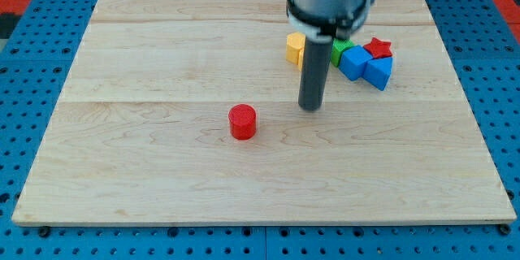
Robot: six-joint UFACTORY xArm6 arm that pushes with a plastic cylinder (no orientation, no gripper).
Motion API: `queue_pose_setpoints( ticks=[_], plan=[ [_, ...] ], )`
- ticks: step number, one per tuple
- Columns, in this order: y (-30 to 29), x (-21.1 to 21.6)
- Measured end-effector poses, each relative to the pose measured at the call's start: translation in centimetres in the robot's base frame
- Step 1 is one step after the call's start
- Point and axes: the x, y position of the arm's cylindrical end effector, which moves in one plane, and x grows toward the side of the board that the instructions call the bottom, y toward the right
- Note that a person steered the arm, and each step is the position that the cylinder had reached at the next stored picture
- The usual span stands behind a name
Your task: Push the red circle into the yellow heart
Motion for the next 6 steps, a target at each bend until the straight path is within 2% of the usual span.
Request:
queue_pose_setpoints(
  ticks=[1, 2, 3, 4, 5, 6],
  plan=[
    [-2.9, 4.4],
    [-7.8, 3.7],
    [-10.0, -0.1],
    [-9.6, -3.3],
    [-12.9, -2.1],
    [-14.0, -5.4]
  ],
)
